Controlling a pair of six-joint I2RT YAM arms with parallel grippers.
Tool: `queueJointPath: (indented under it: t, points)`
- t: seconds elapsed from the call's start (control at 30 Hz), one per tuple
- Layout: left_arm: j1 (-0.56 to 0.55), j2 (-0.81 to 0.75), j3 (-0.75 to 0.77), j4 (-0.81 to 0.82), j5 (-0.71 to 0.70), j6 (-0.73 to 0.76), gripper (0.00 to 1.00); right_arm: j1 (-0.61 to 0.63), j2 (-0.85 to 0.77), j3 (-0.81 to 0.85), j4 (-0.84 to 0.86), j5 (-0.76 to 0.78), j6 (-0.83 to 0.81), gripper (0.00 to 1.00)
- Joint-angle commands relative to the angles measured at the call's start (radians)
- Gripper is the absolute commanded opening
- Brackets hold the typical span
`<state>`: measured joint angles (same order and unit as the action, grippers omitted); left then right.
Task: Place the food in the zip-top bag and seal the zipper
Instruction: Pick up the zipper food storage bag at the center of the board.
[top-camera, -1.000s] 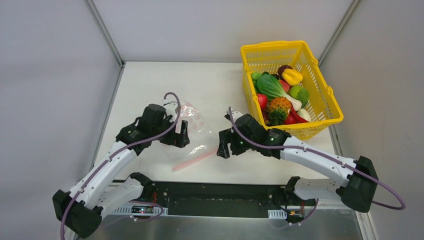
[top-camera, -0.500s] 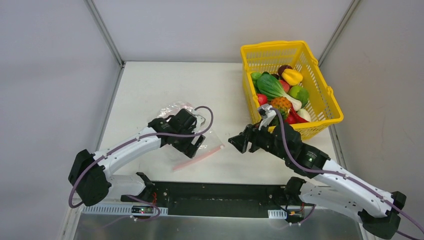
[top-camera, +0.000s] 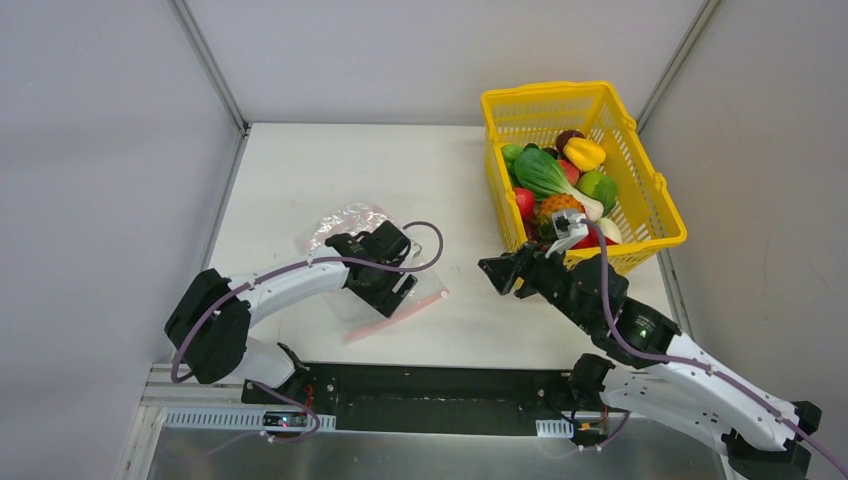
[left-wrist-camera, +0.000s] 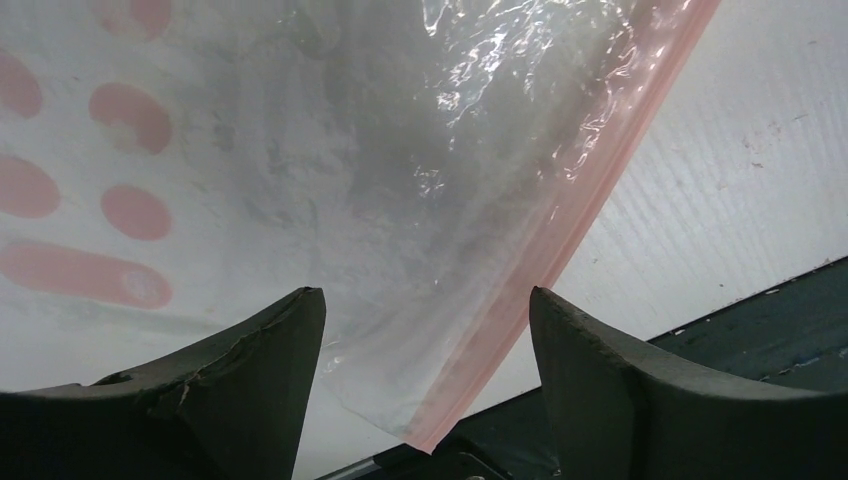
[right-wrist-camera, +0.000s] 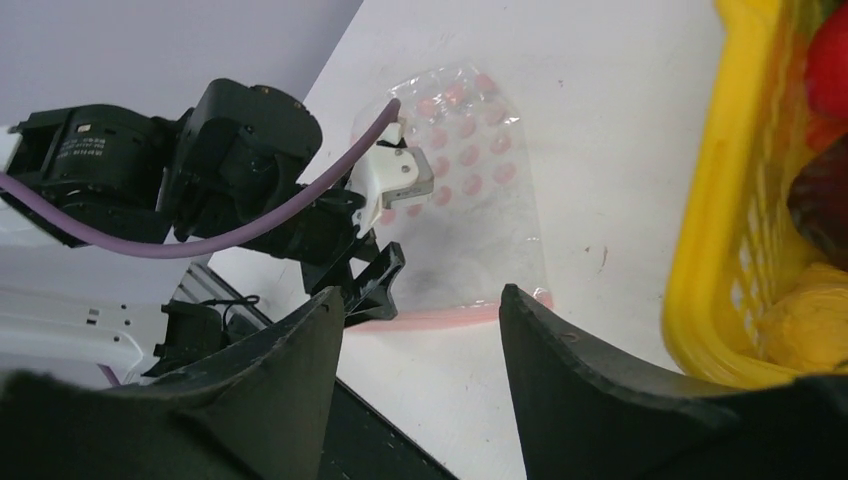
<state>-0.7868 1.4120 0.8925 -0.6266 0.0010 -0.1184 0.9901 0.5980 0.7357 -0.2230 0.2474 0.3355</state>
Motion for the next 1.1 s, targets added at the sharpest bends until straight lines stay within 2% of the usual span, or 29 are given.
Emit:
queueJointPath:
  t: [0.0, 0.43, 0.6, 0.73, 1.07]
  points:
    - [-0.015, 0.003, 0.015, 0.019, 0.07, 0.025, 0.76, 0.003, -0.044, -0.015, 0.004, 0.127, 0.04, 0.61]
    - [-0.023, 0.106, 0.076, -0.03, 0.03, 0.015, 0.64, 0.003, -0.08, -0.028, -0.038, 0.219, 0.097, 0.67]
    - [-0.04, 0.062, 0.066, -0.025, 0.046, 0.019, 0.71, 0.003, -0.071, -0.029, -0.044, 0.239, 0.115, 0.71]
    - [-0.046, 0.044, 0.061, -0.027, 0.027, 0.022, 0.71, 0.003, -0.061, -0.028, -0.044, 0.241, 0.12, 0.72]
    - [-0.046, 0.125, 0.095, -0.07, -0.044, 0.016, 0.59, 0.004, -0.052, -0.022, -0.056, 0.237, 0.127, 0.72]
